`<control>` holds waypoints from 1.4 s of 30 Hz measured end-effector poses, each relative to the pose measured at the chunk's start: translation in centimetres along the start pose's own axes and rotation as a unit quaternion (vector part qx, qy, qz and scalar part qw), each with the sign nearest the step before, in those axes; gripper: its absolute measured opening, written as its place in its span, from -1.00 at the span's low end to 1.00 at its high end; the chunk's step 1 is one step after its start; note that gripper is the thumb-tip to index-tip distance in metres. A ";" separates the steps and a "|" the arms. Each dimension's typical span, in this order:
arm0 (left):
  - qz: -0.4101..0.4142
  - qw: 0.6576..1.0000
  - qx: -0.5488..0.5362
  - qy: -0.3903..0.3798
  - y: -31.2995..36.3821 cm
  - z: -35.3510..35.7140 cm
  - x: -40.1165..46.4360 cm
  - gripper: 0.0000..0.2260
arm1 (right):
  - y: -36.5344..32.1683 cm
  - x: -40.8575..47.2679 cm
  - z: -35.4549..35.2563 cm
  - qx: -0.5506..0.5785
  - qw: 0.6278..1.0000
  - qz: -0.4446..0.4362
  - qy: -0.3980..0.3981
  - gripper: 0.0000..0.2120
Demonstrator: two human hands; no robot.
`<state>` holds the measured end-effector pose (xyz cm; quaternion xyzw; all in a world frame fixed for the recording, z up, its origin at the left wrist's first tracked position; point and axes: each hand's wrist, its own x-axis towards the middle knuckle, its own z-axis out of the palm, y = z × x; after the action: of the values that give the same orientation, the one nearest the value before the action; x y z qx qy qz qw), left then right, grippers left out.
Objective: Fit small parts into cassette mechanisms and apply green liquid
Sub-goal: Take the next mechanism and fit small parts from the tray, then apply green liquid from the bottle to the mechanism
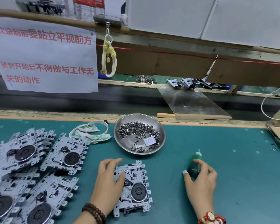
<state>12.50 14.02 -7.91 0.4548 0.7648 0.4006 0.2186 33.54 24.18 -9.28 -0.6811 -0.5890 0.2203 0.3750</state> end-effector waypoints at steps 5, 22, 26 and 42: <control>-0.054 0.997 -0.051 0.029 -0.2 0.0 -0.3 -0.59 | 0.0 -0.1 -0.9 0.072 0.997 -0.033 0.021 -0.68; -0.097 0.994 -0.016 -0.049 -1.0 -1.5 -1.4 -0.64 | -3.4 -1.2 -2.2 0.598 0.773 0.131 -0.168 -0.81; -0.109 0.987 -0.078 -0.086 -1.1 -1.2 -1.6 -0.55 | -4.1 -2.0 -0.8 0.565 0.798 0.119 -0.171 -0.87; -0.176 0.897 -0.383 -0.131 -1.7 0.4 -2.2 -0.60 | -4.0 -2.7 1.6 0.507 0.851 0.064 -0.119 -0.78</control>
<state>12.95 11.86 -9.64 0.2421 0.5842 0.5542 0.5413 29.29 22.02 -7.59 -0.4017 -0.3905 0.5910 0.5804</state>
